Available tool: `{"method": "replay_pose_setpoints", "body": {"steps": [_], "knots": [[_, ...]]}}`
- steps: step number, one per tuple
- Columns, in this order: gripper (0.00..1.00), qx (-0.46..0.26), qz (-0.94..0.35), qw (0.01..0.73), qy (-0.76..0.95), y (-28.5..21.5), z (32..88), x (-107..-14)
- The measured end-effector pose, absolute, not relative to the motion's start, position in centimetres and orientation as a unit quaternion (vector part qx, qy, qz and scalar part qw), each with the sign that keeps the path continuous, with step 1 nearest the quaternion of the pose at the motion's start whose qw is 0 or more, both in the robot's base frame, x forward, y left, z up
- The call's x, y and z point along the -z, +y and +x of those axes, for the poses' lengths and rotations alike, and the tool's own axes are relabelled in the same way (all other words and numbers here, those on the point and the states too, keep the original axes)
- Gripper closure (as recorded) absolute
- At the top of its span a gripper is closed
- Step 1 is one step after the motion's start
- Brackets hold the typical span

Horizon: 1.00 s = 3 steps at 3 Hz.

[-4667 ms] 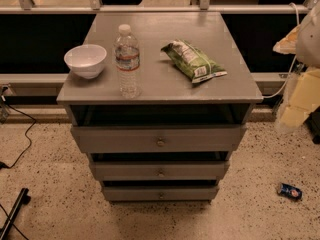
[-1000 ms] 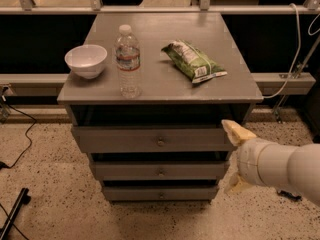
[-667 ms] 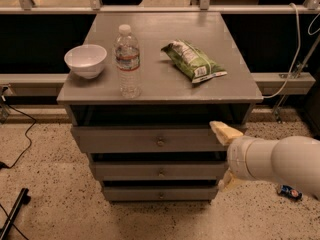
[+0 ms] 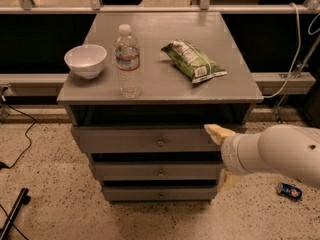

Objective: Open top drawer

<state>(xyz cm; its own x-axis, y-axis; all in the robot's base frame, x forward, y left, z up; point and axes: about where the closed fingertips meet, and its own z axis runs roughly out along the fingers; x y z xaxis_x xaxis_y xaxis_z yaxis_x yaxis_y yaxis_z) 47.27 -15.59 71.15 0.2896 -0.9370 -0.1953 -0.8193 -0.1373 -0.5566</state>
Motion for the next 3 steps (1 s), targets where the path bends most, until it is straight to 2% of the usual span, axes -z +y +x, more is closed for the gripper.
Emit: {"method": "replay_pose_setpoints", "body": {"steps": [2,3], "knots": [[0.00,0.092,-0.765,0.239,0.591,-15.8,48.7,-69.3],[0.00,0.093,-0.763,0.239,0.593,-16.0,50.4,-69.1]]}}
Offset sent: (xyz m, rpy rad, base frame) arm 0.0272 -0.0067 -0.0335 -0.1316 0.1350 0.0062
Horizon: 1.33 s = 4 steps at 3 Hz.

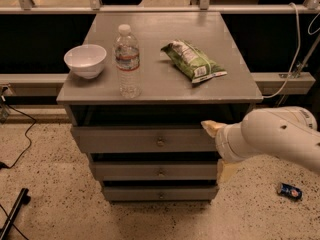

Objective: Open top drawer

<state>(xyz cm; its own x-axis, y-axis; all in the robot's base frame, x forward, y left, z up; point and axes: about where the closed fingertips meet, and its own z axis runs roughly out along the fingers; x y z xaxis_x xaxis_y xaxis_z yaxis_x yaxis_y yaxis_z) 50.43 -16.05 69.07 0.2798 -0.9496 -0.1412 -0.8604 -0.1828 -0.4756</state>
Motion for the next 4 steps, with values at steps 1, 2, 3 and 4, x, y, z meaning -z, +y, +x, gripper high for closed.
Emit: {"method": "replay_pose_setpoints", "body": {"steps": [1,2,3,4], "knots": [[0.00,0.096,-0.744,0.248,0.613,-17.1,53.5,-68.4],[0.00,0.099,-0.728,0.248,0.631,-18.2,55.2,-67.6],[0.00,0.098,-0.717,0.244,0.646,-18.6,56.3,-66.5],[0.00,0.096,-0.706,0.239,0.659,-18.6,57.2,-65.3]]}}
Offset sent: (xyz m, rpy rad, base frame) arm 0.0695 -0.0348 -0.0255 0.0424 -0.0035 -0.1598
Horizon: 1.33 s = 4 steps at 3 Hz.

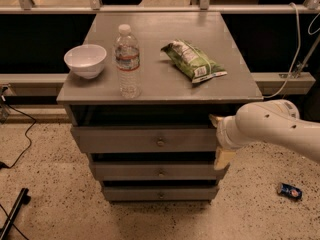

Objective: Open top drawer

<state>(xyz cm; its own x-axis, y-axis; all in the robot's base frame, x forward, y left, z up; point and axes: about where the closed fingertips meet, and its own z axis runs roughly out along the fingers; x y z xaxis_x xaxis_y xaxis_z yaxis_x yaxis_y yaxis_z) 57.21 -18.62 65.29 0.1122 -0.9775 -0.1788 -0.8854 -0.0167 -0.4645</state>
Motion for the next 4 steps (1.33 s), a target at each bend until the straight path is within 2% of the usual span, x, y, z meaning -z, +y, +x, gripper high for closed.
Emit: {"method": "replay_pose_setpoints", "body": {"steps": [1,2,4], "knots": [[0.00,0.095,-0.702,0.236,0.665,-18.55,57.65,-64.66],[0.11,0.092,-0.701,0.234,0.667,-18.41,58.01,-64.14],[0.19,0.088,-0.701,0.234,0.668,-18.26,57.75,-63.99]]}}
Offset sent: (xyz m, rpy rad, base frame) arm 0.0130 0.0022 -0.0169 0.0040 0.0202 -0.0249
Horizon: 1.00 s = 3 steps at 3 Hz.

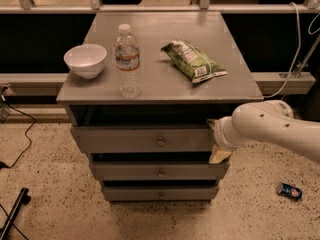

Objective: Open top drawer

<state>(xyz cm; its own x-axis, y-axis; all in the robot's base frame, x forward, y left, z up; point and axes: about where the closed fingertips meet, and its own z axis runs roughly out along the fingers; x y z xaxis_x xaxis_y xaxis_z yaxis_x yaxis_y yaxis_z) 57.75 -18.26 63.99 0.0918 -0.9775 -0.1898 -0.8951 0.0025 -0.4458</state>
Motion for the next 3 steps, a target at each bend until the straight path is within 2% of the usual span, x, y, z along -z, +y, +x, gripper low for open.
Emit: {"method": "replay_pose_setpoints", "body": {"steps": [3], "knots": [[0.21,0.054,-0.711,0.229,0.663,-17.2,52.5,-65.4]]}}
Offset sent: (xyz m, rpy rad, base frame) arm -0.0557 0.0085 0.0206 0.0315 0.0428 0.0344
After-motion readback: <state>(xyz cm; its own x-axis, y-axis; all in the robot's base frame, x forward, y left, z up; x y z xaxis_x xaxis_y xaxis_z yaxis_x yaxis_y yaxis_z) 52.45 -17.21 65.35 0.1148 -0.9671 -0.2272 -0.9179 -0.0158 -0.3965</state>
